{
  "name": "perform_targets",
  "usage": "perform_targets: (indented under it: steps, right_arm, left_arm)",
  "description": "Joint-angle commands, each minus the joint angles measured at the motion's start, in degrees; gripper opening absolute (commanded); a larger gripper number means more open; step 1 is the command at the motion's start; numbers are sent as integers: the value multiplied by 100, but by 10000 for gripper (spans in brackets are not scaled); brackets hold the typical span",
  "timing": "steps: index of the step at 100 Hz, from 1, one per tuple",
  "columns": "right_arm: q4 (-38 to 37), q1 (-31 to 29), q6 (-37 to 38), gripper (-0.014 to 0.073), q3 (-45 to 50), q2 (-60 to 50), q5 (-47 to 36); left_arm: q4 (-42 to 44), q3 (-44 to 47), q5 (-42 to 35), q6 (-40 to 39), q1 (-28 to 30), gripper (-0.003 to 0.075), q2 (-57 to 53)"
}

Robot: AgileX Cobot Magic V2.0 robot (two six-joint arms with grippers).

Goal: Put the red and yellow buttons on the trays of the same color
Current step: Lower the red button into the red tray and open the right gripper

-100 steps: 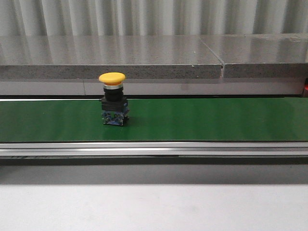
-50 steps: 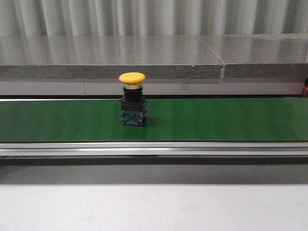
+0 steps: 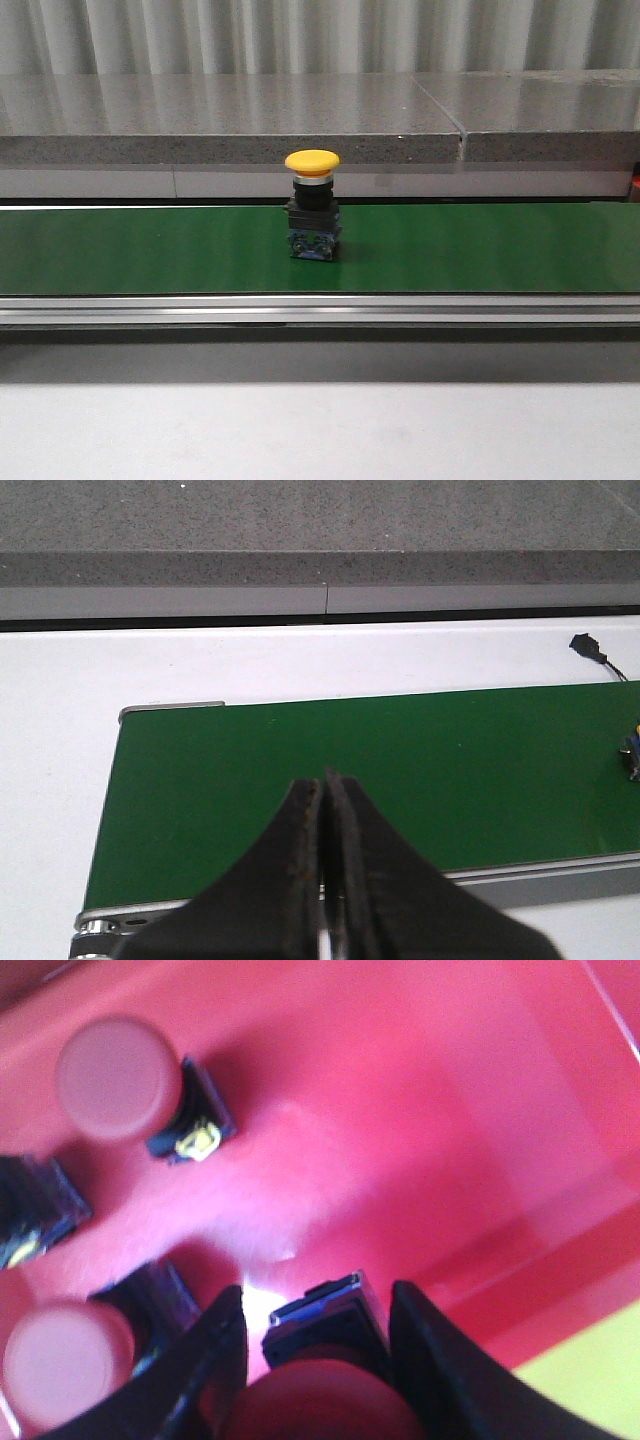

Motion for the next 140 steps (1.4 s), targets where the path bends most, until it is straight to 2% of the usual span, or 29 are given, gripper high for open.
perform_targets:
  steps: [1, 25, 78, 90, 102, 109, 116, 140]
  right_arm:
    - [57, -19, -12, 95, -470, -109, -154]
    - [179, 3, -12, 95, -1032, 447, 16]
    - [408, 10, -21, 106, -1032, 871, -2]
    - [408, 10, -21, 206, -1032, 893, 13]
    - [408, 5, -21, 406, -1037, 857, 18]
    - [408, 5, -21, 491, -1037, 796, 74]
    - [408, 5, -21, 522, -1054, 695, 154]
    - [408, 0, -129, 521, -1064, -36, 367]
  left_arm:
    - [-151, -164, -402, -8, -43, -20, 9]
    - [-151, -164, -402, -8, -43, -20, 9]
    - [-151, -164, -402, -8, -43, -20, 9]
    - [-151, -164, -402, -8, -43, -20, 9]
    - [-151, -164, -402, -8, -43, -20, 9]
    - [-151, -164, -402, -8, -43, -20, 9]
    - [-151, -164, -402, -8, -43, -20, 9]
    - [-151, -164, -402, -8, -43, -20, 9]
